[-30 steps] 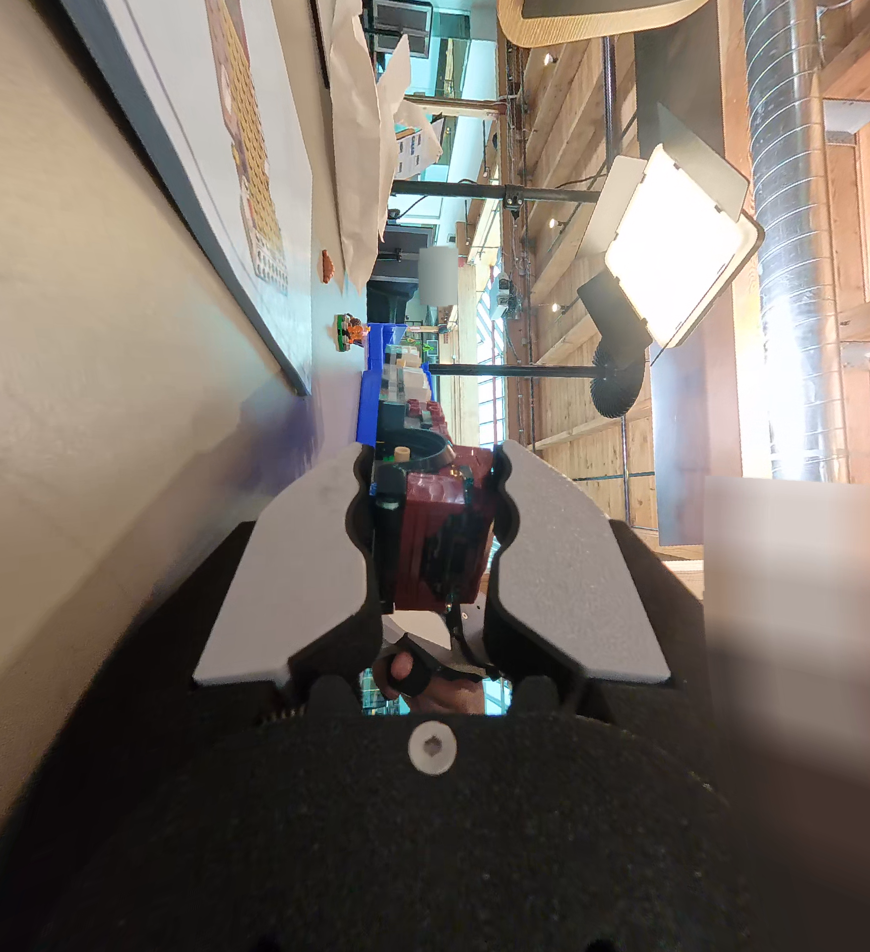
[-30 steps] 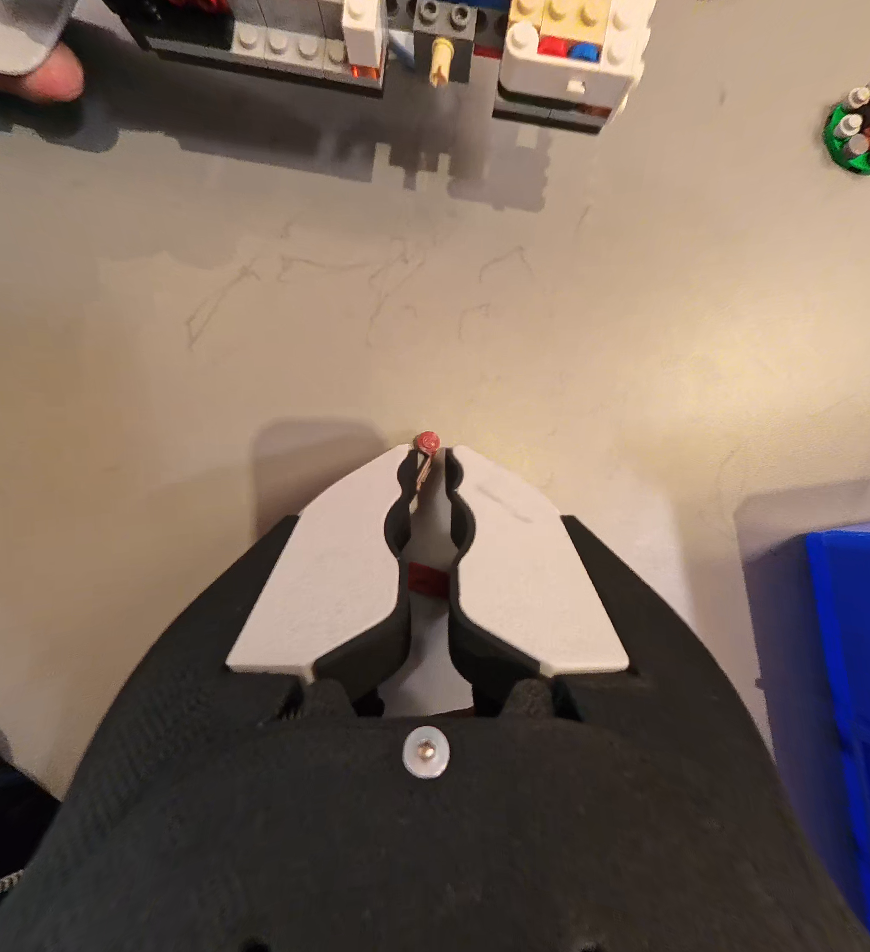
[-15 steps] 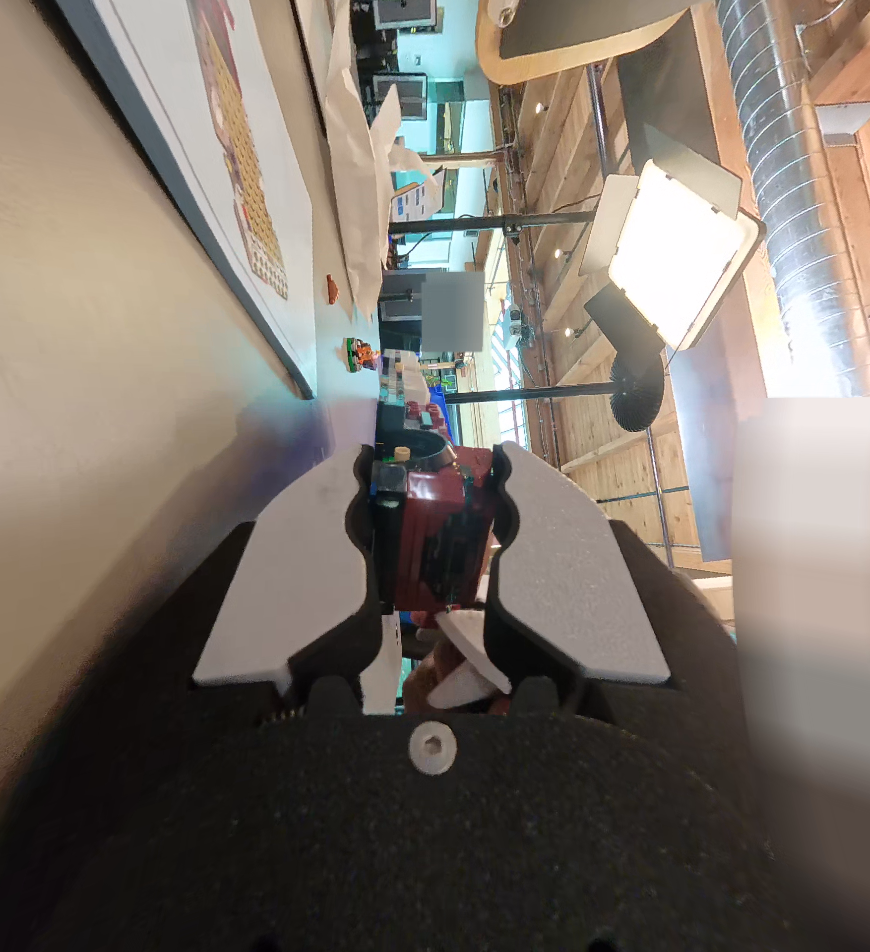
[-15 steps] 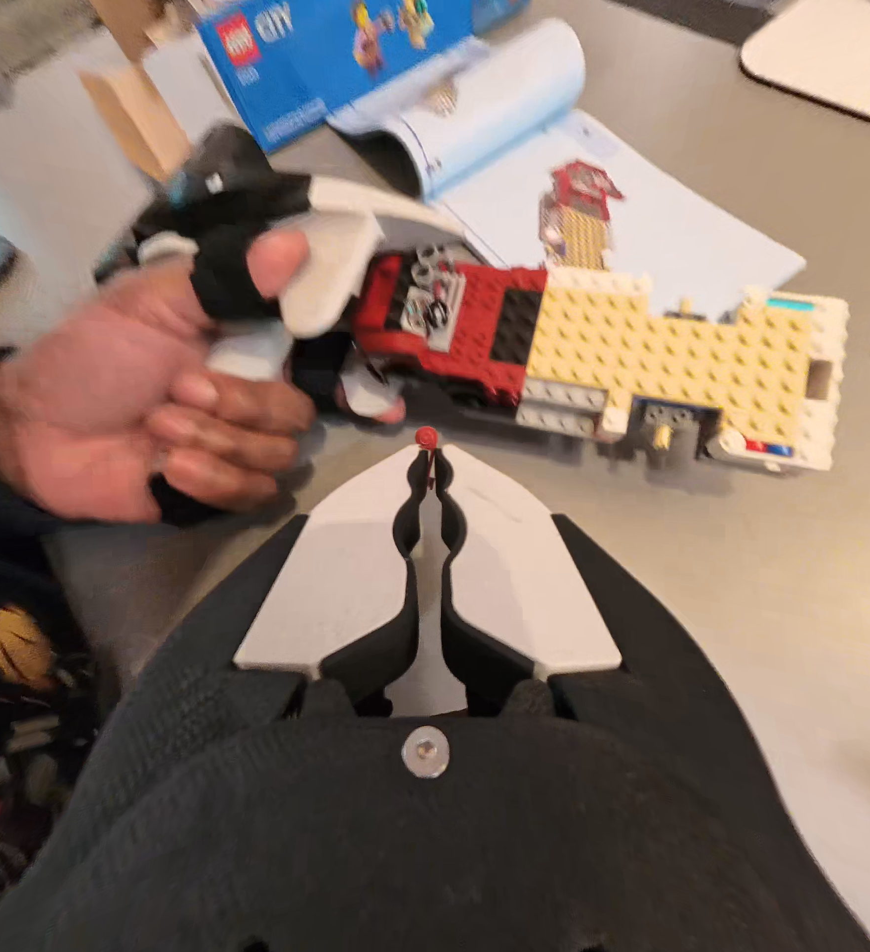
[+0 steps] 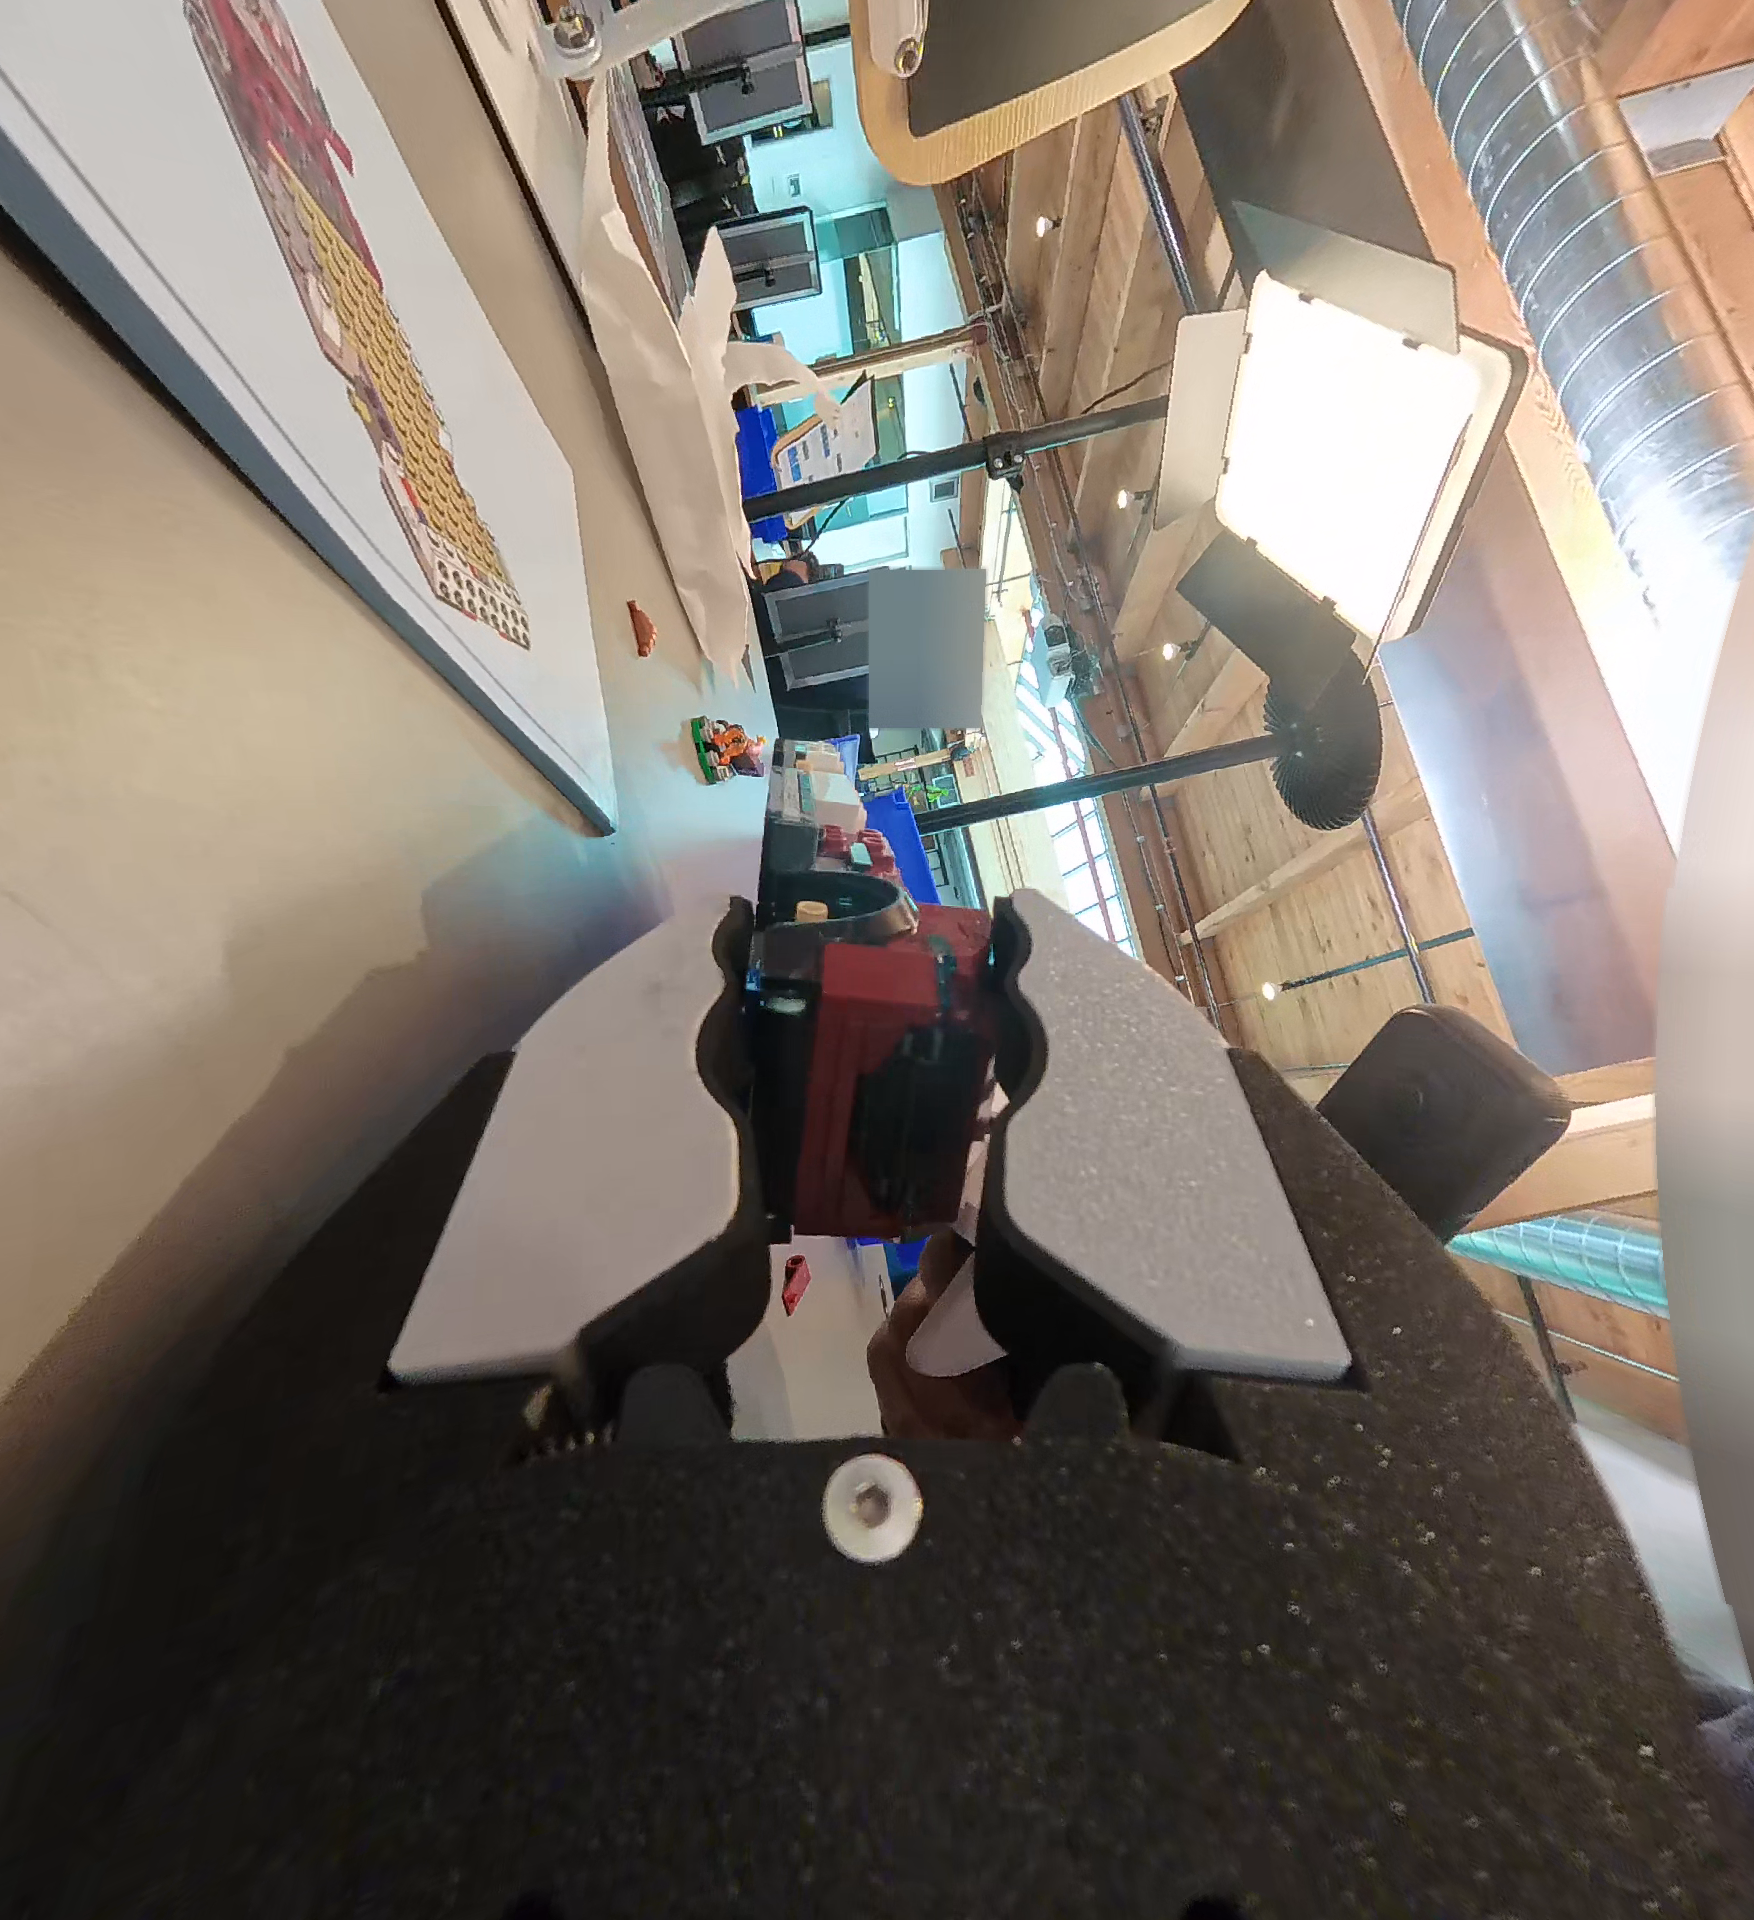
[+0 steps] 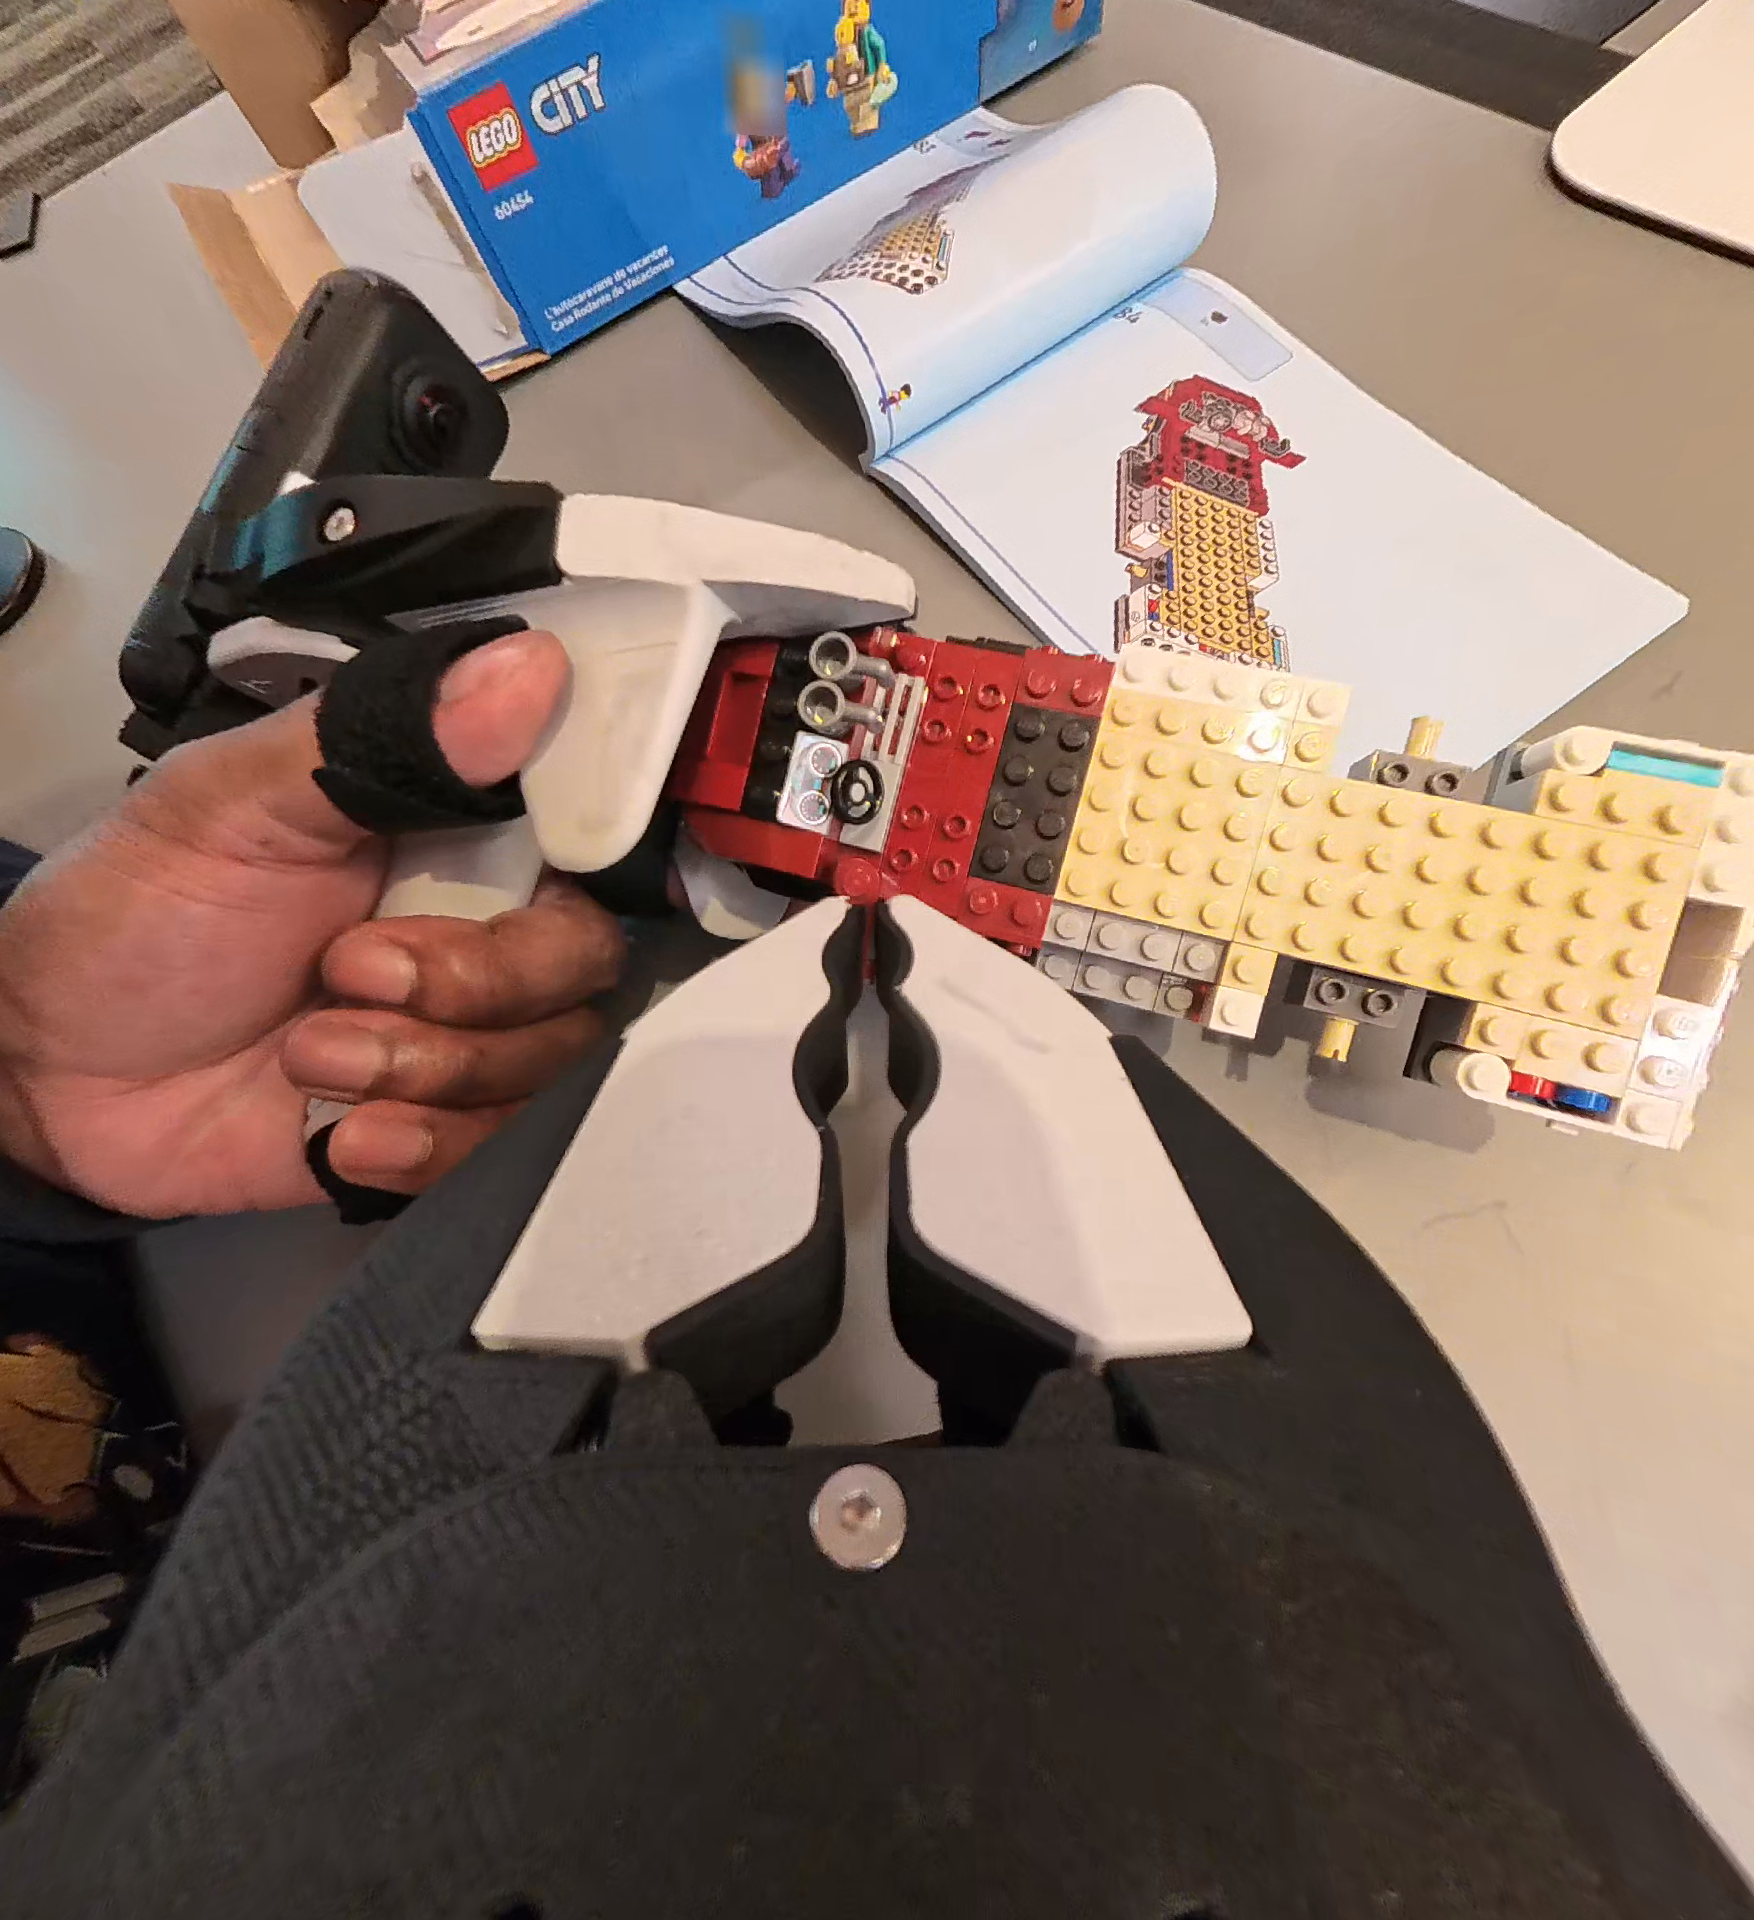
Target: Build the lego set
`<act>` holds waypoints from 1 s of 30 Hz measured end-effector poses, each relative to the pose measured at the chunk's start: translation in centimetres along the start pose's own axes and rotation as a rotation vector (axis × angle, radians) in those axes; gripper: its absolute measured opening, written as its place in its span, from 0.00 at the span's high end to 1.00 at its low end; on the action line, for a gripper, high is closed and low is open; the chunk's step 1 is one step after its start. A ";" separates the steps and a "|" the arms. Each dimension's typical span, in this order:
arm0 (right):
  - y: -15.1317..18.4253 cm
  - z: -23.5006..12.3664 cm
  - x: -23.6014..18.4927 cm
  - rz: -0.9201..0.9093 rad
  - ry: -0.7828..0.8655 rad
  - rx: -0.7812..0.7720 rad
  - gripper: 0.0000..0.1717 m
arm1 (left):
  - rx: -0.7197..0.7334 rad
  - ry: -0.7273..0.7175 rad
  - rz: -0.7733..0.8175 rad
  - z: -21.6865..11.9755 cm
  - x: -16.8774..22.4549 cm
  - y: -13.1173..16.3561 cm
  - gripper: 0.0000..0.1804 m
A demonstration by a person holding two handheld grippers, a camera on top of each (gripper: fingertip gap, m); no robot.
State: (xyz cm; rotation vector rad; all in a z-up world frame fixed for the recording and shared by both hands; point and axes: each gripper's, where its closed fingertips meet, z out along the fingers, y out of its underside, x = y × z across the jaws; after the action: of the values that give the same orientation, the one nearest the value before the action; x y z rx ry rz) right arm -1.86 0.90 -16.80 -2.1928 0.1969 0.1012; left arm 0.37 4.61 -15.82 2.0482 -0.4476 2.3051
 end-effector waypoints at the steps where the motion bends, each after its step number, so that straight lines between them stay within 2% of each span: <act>1: 0.0 0.0 0.0 -0.002 0.005 0.001 0.99 | 0.000 0.003 -0.006 0.0 0.0 0.0 0.75; 15: 0.5 0.3 -0.2 -0.109 0.089 -0.023 0.99 | 0.015 0.008 -0.006 -0.1 0.0 0.2 0.75; 23: 0.7 0.6 -0.3 -0.177 0.152 -0.015 0.99 | 0.038 0.009 -0.068 -0.3 -0.3 0.0 0.75; 30: 0.9 0.7 -0.3 -0.249 0.186 -0.052 0.99 | 0.043 0.002 -0.024 -0.2 -0.1 0.0 0.75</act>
State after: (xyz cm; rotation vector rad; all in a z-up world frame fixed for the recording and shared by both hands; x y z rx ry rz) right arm -2.33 0.95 -17.86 -2.2599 0.0229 -0.2397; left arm 0.16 4.70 -15.97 2.0584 -0.3750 2.3224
